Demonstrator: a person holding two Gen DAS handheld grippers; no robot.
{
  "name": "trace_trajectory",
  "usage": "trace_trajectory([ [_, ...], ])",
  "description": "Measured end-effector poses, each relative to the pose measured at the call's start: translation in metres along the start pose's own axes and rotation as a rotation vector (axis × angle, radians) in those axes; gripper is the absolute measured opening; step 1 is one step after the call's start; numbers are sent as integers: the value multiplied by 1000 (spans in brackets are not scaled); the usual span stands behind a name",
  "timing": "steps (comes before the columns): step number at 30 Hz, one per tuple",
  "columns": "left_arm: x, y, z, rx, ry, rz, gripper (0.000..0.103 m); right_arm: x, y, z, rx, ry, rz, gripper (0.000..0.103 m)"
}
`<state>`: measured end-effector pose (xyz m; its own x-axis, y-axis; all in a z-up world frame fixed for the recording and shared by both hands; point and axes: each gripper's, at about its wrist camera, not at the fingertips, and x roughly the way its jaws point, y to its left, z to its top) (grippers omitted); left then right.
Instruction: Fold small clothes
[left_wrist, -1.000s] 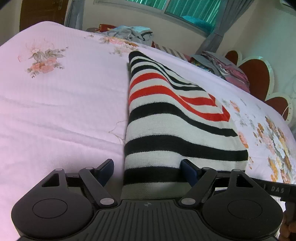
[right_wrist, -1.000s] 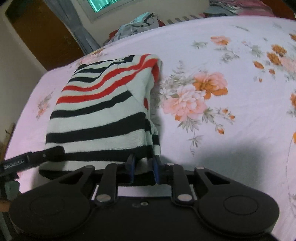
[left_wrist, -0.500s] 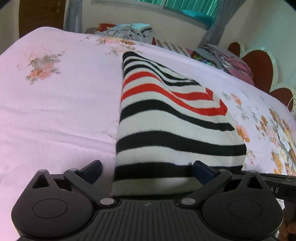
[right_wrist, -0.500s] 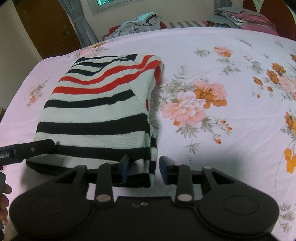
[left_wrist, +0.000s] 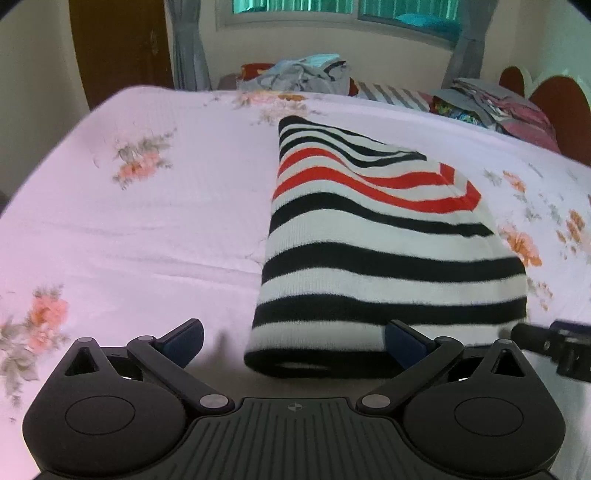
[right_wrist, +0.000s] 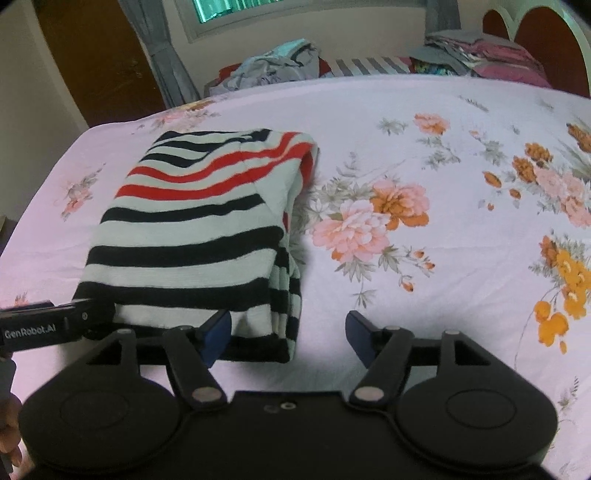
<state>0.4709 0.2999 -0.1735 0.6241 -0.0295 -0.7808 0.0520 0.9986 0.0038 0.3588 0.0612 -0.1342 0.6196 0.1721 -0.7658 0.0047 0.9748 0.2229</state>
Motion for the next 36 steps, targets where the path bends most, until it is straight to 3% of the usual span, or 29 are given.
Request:
trace_trajectory([
  [4,-8,2,-1,-45,38,-6,103,-11,1,-2,-10,-17,8,70],
  [10,-49,2,-16,-83,-104,116,103,-41,-1,-13,-31,-61,32,70],
  [14,-86,5,-25,-86,-123,74,103,-79,-3,-25,-24,-111,63,71],
  [21,-168,1,-58,-84,-177,65,103,-165,4,-60,-115,-245,47,83],
  [26,-226,1,-88,-82,-206,65,103,-225,8,-85,-117,-347,-6,101],
  [29,-254,5,-103,-96,-211,62,103,-251,12,-98,-123,-390,-40,102],
  [36,-299,12,-129,-109,-241,66,103,-285,16,-117,-117,-432,-21,102],
])
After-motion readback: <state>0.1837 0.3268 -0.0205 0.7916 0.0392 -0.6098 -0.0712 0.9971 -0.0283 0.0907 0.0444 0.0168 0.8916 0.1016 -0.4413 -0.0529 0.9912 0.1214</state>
